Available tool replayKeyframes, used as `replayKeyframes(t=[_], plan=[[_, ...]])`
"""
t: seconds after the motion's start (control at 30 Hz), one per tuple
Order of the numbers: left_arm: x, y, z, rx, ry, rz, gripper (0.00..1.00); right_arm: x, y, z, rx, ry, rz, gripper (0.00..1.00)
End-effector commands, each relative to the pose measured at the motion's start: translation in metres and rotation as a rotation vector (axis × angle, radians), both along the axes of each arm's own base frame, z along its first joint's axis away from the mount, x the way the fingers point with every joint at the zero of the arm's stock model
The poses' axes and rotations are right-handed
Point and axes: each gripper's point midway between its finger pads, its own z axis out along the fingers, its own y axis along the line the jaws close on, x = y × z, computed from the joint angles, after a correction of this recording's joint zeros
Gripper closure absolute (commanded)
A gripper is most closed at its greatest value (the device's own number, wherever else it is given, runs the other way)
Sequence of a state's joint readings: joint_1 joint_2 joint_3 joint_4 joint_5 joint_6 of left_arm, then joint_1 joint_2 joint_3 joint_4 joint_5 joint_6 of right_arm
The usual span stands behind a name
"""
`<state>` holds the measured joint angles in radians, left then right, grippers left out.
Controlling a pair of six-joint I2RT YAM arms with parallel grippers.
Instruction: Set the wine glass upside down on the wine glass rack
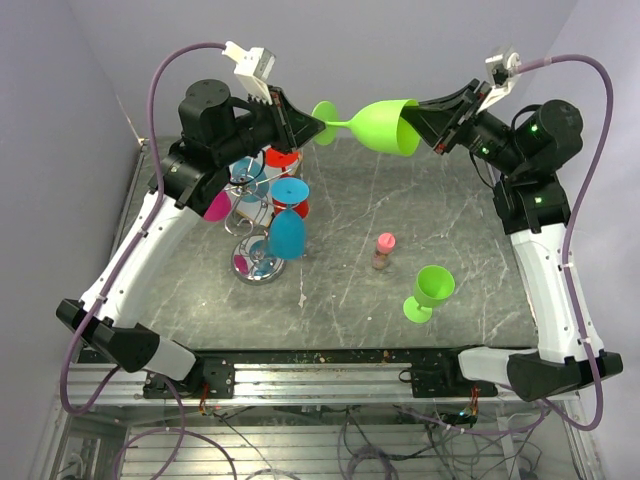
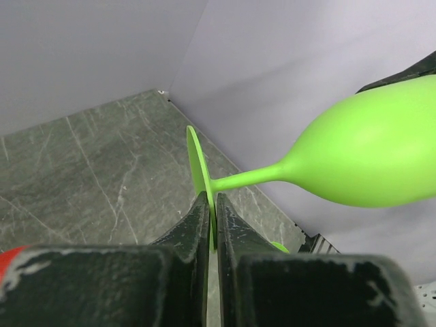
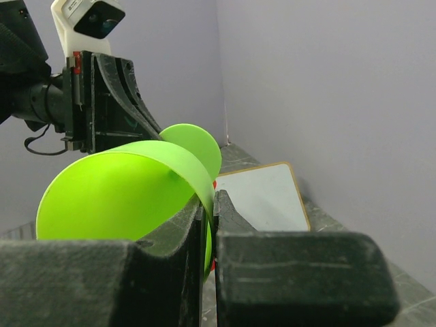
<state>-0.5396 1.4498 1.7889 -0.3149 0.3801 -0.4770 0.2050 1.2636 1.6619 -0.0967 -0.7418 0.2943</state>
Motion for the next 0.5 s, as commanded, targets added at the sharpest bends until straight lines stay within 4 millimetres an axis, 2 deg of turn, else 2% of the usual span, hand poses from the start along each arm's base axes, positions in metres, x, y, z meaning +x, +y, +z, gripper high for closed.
replayKeyframes(t=[0.0, 0.23, 0.47], plan=[[-0.001, 0.009, 0.022, -0.002, -0.072, 0.042, 0.93, -0.015, 0.002, 0.006, -0.003, -0.044, 0.032, 0.98], [-0.001, 0.019, 0.026, 0.002, -0.100, 0.058, 0.93, -0.019, 0.001, 0.000, -0.048, -0.062, 0.027, 0.76], [-0.005, 0.033, 0.036, 0.016, -0.151, 0.086, 0.93, -0.024, -0.008, -0.004, -0.098, -0.077, -0.029, 0.47]])
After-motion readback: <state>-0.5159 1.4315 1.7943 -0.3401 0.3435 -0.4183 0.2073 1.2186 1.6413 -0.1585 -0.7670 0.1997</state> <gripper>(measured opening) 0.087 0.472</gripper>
